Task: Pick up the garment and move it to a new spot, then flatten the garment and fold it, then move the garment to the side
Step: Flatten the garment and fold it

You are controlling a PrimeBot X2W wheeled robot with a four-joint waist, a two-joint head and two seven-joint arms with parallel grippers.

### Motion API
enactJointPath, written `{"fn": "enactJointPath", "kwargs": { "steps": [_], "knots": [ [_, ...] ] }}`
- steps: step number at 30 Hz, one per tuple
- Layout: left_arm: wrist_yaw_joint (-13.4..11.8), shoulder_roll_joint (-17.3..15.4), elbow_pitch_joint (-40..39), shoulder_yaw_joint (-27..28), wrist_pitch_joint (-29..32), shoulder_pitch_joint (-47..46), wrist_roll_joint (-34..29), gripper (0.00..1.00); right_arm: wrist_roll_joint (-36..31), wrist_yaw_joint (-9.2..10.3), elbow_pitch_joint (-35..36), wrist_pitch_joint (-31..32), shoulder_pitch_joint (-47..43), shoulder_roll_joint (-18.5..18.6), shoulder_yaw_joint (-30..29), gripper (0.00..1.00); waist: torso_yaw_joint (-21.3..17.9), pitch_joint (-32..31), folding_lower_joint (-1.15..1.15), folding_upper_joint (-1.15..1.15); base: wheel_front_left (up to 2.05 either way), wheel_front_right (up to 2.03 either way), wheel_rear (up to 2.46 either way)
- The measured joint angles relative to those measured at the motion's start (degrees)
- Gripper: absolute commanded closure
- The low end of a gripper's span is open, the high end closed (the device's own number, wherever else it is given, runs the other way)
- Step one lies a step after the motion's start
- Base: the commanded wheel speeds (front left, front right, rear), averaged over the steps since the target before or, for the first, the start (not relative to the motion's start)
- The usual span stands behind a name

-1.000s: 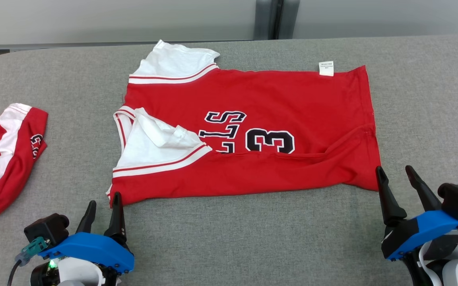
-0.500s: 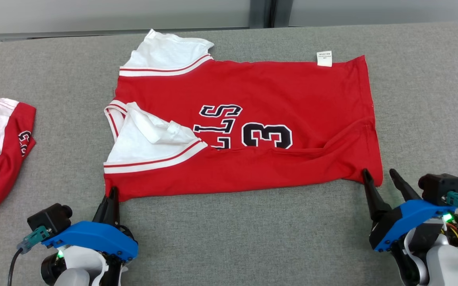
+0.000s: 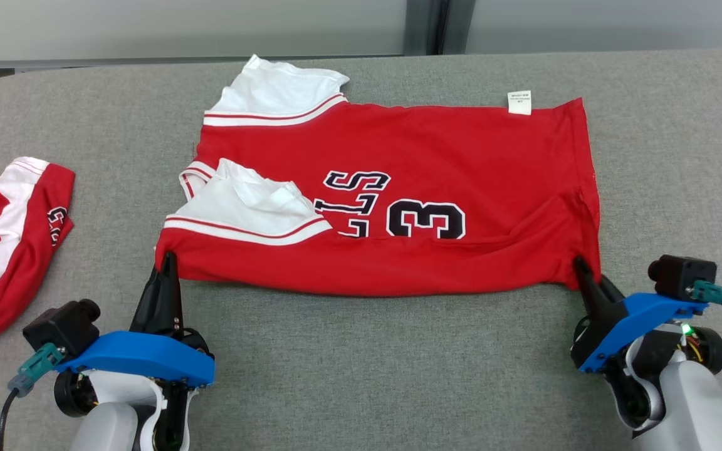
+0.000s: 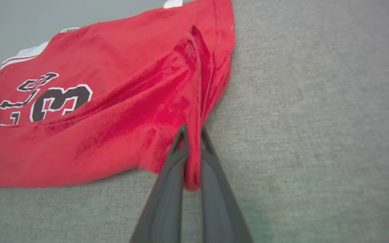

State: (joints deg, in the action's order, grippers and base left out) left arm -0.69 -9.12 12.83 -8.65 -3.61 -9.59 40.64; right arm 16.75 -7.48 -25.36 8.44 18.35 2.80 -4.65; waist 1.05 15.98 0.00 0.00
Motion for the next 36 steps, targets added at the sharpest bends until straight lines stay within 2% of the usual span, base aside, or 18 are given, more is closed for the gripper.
{"fn": "enactJointPath", "kwargs": {
  "steps": [4,8,13,17,19,22,24,25,26,27,31,36],
  "knots": [
    [-0.32,-1.01,-4.44,-0.77,-0.03,0.28,-1.34,1.0,2.38,0.0,3.22,0.0,-0.02,-0.01,-2.76,1.0,-0.04,-1.21,0.0,0.0,0.0,0.0,0.0],
    [-1.03,-2.35,-11.04,-1.52,1.49,2.85,-2.42,1.0,2.18,-0.01,10.14,2.71,-2.71,0.03,-5.64,1.0,-0.06,-2.37,0.0,0.0,0.0,0.0,0.0],
    [-2.58,-5.28,-21.26,-3.37,5.91,11.51,-3.59,1.0,3.05,-0.01,20.91,8.62,-12.91,0.02,-7.06,1.0,0.04,-3.17,0.0,0.0,0.0,0.0,0.0],
    [-4.94,-7.32,-28.89,-3.9,9.25,21.15,-3.79,1.0,4.13,-0.01,28.37,12.09,-22.47,0.0,-7.54,1.0,0.35,-3.14,0.0,0.0,0.0,0.0,0.0],
    [-5.91,-7.92,-30.87,-3.85,9.95,24.73,-3.72,1.0,4.98,-0.01,30.12,12.7,-25.78,0.03,-7.89,1.0,0.43,-2.98,0.0,0.0,0.0,0.0,0.0],
    [-6.68,-7.04,-31.22,-3.79,10.15,26.86,-2.48,1.0,6.31,-0.01,30.18,12.72,-28.08,0.03,-7.39,0.98,0.41,-3.01,0.0,0.0,0.0,0.0,0.0],
    [-7.03,-6.67,-29.61,-3.99,10.17,26.93,-2.29,1.0,6.89,-0.01,28.94,12.17,-28.22,0.02,-6.81,0.52,0.32,-3.19,0.0,0.0,0.0,0.0,0.0],
    [-7.09,-6.25,-28.46,-4.25,10.17,26.89,-2.04,0.73,6.89,0.0,28.08,12.01,-28.25,0.03,-6.5,0.0,0.24,-3.31,0.0,0.0,0.0,0.0,0.0],
    [-7.03,-6.24,-27.46,-4.81,10.25,26.77,-2.27,0.27,6.17,-0.01,27.52,11.99,-28.31,0.02,-6.1,0.0,0.15,-3.4,0.0,0.0,0.0,0.0,0.0],
    [-6.87,-6.39,-26.47,-5.12,10.24,26.54,-2.97,0.0,5.45,0.0,26.97,11.89,-28.34,0.02,-5.76,0.0,0.06,-3.46,0.0,0.0,0.0,0.0,0.0],
    [-6.32,-7.17,-25.47,-5.38,10.0,23.31,-4.34,0.0,4.53,0.0,26.95,10.42,-27.93,0.0,-6.65,0.0,-0.39,-3.38,0.0,0.0,0.0,0.0,0.0],
    [-4.44,-11.54,-25.79,-4.7,11.55,13.13,-7.87,0.0,2.0,0.0,29.84,8.79,-22.49,0.05,-8.42,0.0,-1.49,-2.44,0.0,0.0,0.0,0.0,0.0]
  ]
}}
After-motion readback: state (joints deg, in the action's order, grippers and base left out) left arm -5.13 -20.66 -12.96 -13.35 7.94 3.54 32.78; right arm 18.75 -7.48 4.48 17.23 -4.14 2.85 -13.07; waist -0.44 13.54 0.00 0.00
